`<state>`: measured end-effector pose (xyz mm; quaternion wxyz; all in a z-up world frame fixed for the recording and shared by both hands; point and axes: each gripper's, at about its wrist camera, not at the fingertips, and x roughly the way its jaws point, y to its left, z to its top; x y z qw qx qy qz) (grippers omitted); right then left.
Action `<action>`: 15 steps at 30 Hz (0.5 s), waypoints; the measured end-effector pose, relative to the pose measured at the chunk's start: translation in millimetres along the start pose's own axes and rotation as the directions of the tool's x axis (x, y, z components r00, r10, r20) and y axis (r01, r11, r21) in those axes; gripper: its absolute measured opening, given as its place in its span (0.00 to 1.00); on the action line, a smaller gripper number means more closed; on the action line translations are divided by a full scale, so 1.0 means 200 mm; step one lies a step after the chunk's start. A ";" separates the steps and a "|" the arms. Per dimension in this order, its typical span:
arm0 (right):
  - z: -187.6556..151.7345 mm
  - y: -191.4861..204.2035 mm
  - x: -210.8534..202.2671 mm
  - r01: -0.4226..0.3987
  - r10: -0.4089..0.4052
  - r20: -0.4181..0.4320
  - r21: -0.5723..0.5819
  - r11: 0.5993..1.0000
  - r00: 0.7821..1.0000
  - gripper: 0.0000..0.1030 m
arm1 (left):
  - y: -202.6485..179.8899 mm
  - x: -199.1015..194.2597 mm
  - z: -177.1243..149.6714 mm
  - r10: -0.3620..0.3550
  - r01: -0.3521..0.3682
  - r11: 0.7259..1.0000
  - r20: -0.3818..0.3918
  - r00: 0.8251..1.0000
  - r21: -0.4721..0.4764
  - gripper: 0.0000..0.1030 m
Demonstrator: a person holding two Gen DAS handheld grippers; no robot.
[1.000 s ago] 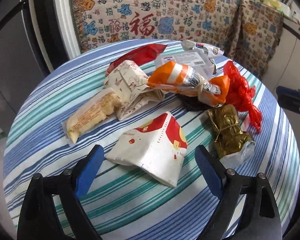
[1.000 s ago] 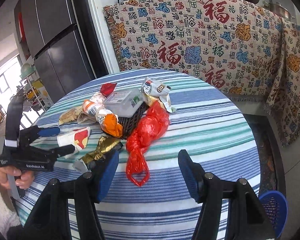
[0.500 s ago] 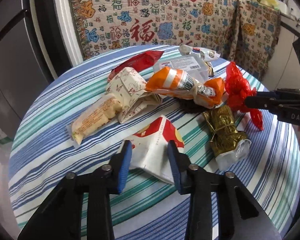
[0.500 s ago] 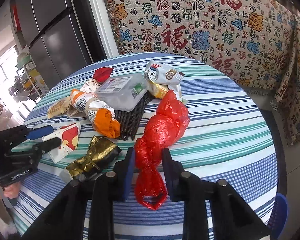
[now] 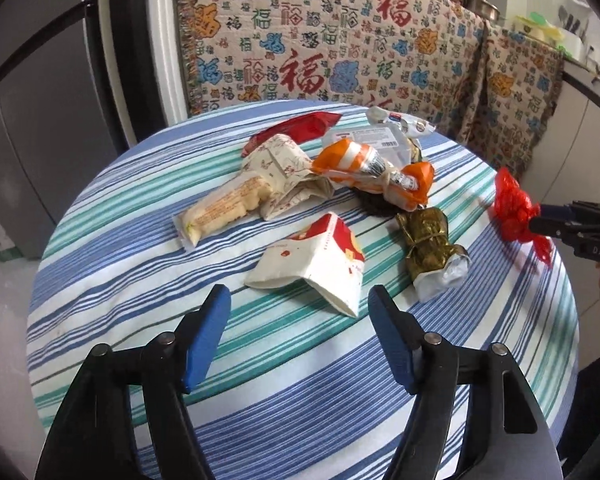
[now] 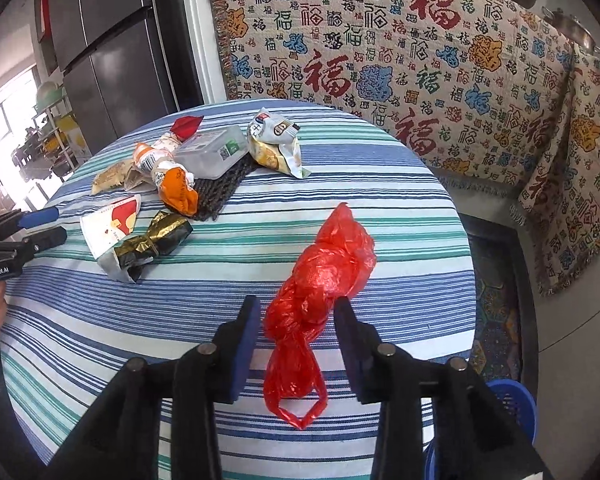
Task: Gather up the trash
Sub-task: 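Grasp the white paper box with left tool while right tool holds red bag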
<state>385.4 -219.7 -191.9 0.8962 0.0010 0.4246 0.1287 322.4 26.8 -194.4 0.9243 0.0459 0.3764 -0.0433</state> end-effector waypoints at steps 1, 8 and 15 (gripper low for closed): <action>0.01 0.00 -0.01 -0.003 0.003 0.014 0.014 1.000 1.000 0.54 | -0.02 0.02 0.01 -0.001 0.001 1.000 -0.003 1.000 0.009 0.73; 0.02 -0.04 0.00 -0.033 0.033 0.006 0.110 0.993 0.999 0.61 | -0.09 0.27 0.11 0.072 -0.068 0.996 -0.067 0.995 0.064 0.77; -0.01 -0.07 0.18 -0.018 0.032 -0.103 0.135 0.991 0.994 0.31 | -0.12 0.23 0.12 0.078 -0.075 0.993 -0.027 0.997 0.090 0.27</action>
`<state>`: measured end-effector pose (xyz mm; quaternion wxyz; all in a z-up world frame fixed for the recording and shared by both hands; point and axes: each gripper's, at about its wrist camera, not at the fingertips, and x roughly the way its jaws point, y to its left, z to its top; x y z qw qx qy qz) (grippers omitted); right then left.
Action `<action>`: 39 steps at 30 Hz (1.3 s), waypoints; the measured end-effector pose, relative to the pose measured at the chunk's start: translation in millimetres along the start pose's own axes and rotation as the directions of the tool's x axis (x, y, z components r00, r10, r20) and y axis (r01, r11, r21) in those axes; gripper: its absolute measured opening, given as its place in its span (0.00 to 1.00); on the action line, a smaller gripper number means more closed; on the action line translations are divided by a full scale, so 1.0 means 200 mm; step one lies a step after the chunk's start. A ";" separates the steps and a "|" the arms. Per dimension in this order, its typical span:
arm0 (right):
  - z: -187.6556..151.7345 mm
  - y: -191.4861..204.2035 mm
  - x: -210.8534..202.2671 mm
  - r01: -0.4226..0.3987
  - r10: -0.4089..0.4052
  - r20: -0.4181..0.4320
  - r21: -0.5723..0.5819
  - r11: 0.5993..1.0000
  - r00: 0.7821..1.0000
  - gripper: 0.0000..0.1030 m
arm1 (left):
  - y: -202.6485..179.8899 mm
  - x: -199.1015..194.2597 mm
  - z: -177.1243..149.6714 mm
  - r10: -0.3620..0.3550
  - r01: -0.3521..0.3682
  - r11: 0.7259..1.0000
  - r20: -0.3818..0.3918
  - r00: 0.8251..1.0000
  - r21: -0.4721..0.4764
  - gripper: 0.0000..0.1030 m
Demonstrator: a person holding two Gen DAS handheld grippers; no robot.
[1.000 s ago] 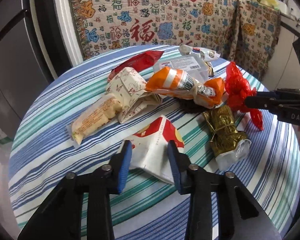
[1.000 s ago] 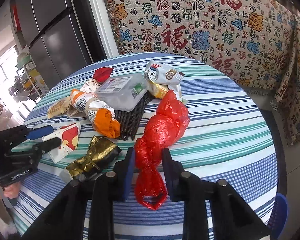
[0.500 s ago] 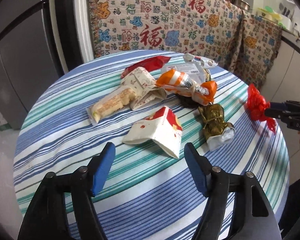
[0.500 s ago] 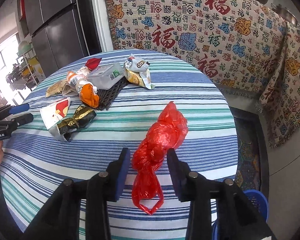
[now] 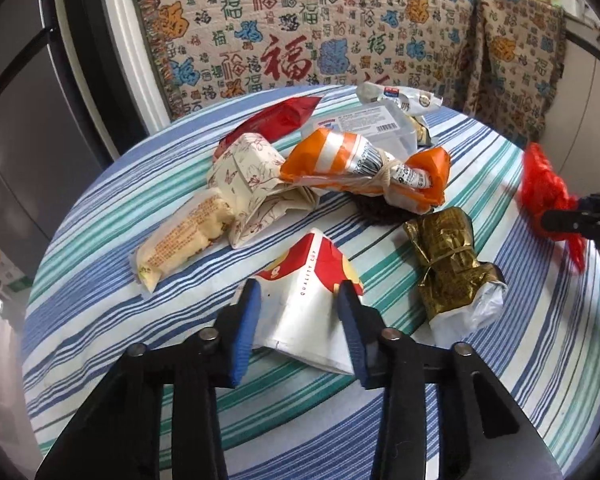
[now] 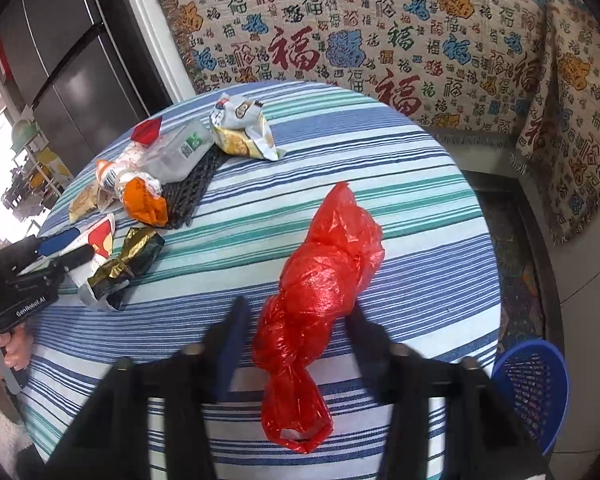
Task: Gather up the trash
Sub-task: 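Grasp the white paper box with left tool while right tool holds red bag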
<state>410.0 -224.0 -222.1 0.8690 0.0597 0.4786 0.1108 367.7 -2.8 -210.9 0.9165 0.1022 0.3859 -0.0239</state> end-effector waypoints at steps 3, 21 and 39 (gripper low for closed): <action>0.00 0.10 -0.02 0.012 -0.010 0.018 -0.123 0.992 1.000 0.31 | 0.09 -0.09 -0.03 -0.029 0.029 0.995 0.005 1.000 -0.094 0.05; -0.04 0.14 -0.15 -0.023 0.036 0.075 -0.166 0.986 0.997 0.66 | 0.10 -0.12 -0.03 -0.015 0.017 0.998 0.028 1.000 -0.058 0.94; -0.01 0.11 -0.20 -0.030 0.047 0.111 -0.148 0.988 0.993 0.66 | 0.06 -0.15 -0.12 0.007 -0.008 0.997 -0.018 1.000 -0.071 0.13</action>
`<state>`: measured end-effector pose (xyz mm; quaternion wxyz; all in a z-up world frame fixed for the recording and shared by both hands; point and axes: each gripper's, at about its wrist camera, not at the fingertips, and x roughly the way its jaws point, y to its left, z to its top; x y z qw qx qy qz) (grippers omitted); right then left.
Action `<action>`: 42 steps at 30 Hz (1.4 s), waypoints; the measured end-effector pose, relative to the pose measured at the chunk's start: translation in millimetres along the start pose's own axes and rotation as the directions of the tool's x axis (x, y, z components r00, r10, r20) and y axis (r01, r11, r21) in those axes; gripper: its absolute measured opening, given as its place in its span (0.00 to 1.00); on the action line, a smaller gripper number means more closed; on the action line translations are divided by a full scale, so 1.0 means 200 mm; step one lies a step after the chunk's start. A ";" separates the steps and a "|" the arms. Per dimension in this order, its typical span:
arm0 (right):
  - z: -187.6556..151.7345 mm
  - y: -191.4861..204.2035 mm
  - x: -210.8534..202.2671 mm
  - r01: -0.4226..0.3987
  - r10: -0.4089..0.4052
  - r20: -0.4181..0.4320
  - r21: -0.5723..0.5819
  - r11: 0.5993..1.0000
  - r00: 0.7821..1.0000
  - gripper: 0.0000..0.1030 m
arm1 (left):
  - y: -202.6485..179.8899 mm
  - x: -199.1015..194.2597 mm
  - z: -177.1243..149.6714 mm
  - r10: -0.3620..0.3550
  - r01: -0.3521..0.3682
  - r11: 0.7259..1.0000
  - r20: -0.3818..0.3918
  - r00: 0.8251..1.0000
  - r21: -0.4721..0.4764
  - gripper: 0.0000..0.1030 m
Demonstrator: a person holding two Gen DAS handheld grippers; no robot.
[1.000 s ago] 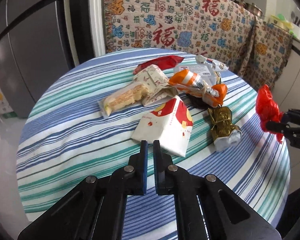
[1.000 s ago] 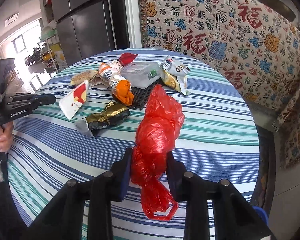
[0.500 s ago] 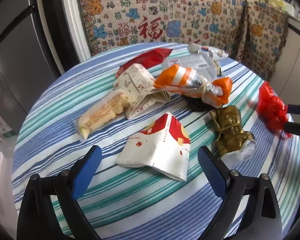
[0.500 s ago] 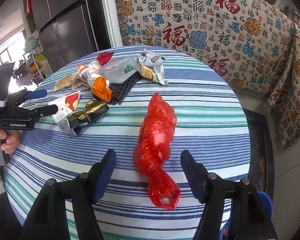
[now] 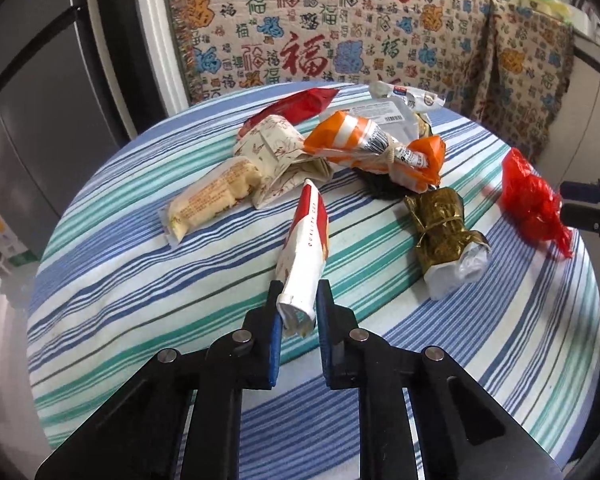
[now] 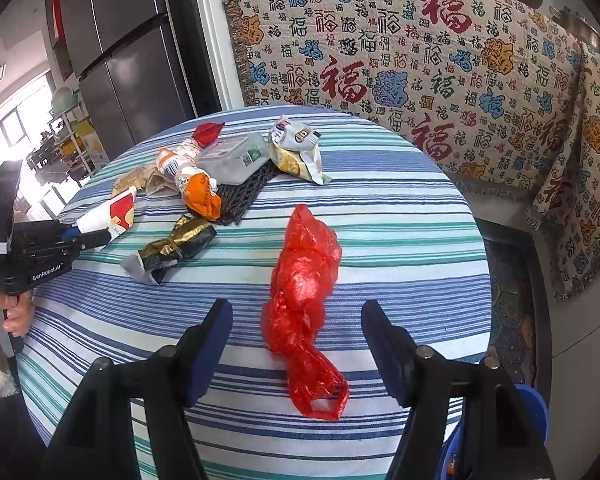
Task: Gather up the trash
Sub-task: 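Grasp the white paper box with left tool while right tool holds red bag, then carry the white box with left tool while right tool carries red bag to basket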
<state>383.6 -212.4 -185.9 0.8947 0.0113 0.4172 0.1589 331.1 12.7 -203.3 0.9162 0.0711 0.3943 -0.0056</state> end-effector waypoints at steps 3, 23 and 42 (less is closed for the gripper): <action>0.03 0.04 0.02 0.018 -0.018 0.003 0.005 1.000 1.000 0.66 | 0.01 -0.05 -0.01 -0.001 0.002 0.999 0.009 1.000 -0.032 0.14; 0.05 0.02 -0.13 0.019 -0.021 0.036 0.041 0.999 0.999 0.19 | 0.04 -0.14 0.02 0.057 -0.050 0.984 0.033 0.998 -0.170 0.14; -0.04 -0.26 -0.41 0.066 -0.078 0.090 0.128 0.990 0.993 0.19 | -0.37 -0.29 0.14 -0.061 0.066 0.997 0.085 0.995 -0.050 0.14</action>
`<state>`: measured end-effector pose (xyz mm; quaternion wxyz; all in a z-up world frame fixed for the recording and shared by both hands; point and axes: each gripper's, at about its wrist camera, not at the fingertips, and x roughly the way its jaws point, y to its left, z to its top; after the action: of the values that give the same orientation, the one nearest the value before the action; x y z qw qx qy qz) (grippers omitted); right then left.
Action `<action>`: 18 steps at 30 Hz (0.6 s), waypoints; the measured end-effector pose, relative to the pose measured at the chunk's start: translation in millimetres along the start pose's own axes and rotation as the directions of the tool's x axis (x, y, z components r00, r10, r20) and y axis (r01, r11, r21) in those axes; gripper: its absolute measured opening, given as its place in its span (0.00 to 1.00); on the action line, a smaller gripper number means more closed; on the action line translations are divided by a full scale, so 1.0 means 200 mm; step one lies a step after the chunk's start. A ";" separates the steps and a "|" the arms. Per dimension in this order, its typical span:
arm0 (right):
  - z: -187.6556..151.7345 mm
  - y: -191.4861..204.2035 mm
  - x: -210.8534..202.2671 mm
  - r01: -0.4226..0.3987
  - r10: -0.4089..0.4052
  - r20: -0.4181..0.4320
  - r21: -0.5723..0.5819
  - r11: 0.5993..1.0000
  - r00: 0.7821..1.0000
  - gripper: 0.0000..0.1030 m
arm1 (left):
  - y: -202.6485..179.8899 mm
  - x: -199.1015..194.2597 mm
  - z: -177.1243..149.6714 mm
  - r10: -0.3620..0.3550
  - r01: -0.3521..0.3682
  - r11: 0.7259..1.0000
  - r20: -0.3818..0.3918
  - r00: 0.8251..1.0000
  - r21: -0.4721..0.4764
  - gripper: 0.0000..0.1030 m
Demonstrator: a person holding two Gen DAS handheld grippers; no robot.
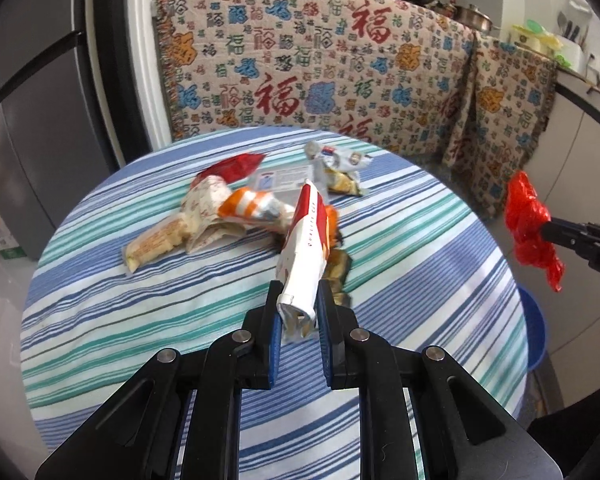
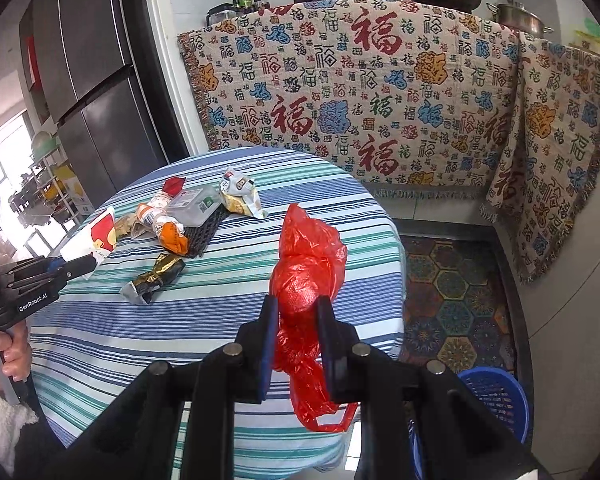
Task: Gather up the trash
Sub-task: 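Carry the white box with left tool while right tool carries red bag to basket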
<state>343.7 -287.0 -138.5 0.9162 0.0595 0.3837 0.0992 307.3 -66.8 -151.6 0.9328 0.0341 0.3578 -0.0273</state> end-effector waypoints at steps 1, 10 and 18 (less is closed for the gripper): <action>0.00 -0.03 -0.02 0.004 -0.004 0.005 0.007 1.000 1.000 0.19 | -0.06 0.00 0.01 -0.025 0.025 1.000 0.001 1.000 0.009 0.14; -0.10 -0.39 -0.21 0.112 -0.113 0.007 0.120 0.987 0.994 0.19 | -0.63 0.06 0.15 -0.228 0.229 0.970 -0.021 0.973 0.082 0.15; -0.31 -0.86 -0.35 0.233 -0.227 -0.054 0.270 0.934 0.972 0.19 | -1.22 0.19 0.17 -0.369 0.378 0.910 -0.084 0.926 0.173 0.15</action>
<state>275.0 -468.5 -164.4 0.9001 0.1397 0.4080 -0.0621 340.3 -314.7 -162.6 0.8939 0.0527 0.3764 -0.2375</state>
